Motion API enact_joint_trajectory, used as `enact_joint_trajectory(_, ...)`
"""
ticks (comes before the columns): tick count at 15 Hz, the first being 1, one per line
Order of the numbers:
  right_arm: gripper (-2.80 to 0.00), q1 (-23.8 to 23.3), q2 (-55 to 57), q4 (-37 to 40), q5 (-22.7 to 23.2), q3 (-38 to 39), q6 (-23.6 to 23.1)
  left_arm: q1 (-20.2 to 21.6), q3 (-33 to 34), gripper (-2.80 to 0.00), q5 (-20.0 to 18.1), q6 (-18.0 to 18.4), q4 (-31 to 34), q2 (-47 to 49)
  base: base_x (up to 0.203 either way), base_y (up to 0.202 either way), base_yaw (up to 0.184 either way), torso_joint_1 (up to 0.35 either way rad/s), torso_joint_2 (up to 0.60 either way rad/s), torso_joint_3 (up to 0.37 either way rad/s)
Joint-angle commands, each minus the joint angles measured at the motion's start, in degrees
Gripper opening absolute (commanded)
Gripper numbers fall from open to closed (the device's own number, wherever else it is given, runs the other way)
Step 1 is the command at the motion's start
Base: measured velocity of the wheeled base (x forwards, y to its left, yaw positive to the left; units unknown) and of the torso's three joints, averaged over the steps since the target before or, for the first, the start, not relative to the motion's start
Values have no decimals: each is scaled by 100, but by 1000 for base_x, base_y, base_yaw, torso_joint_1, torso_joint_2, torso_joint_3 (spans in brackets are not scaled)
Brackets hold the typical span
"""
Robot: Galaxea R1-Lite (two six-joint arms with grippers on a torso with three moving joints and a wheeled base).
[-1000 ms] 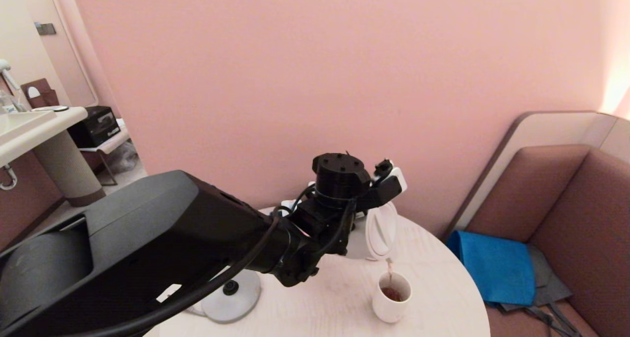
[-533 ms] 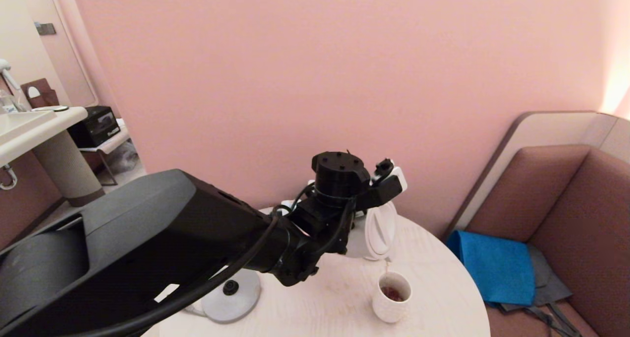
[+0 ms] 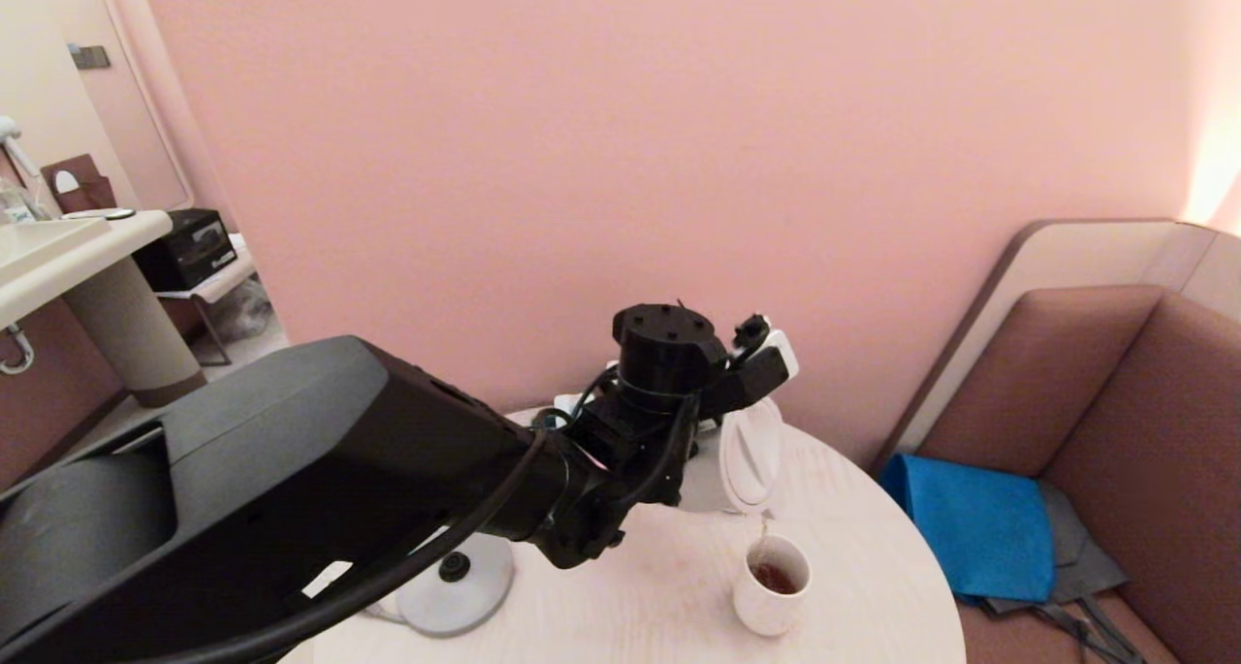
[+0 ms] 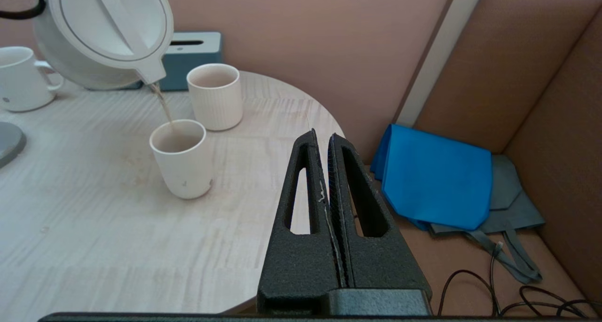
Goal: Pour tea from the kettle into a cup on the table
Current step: Pour water into the cup
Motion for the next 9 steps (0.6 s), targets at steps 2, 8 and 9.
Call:
enact_joint_trajectory(2,-280,5,7,-1,4,0,-2,53,255,-280,21,-248,-23,-55,0,0,0,0,0,0)
enact_joint_trajectory(8,-280,5,7,-1,4,0,-2,265,678,-280,26,-1069,-23,-182,0,0,0,0,0,0)
enact_joint_trajectory(9,-280,5,7,-1,4,0,-2,298,691,-280,24,-1270,-23,-179,0,0,0,0,0,0)
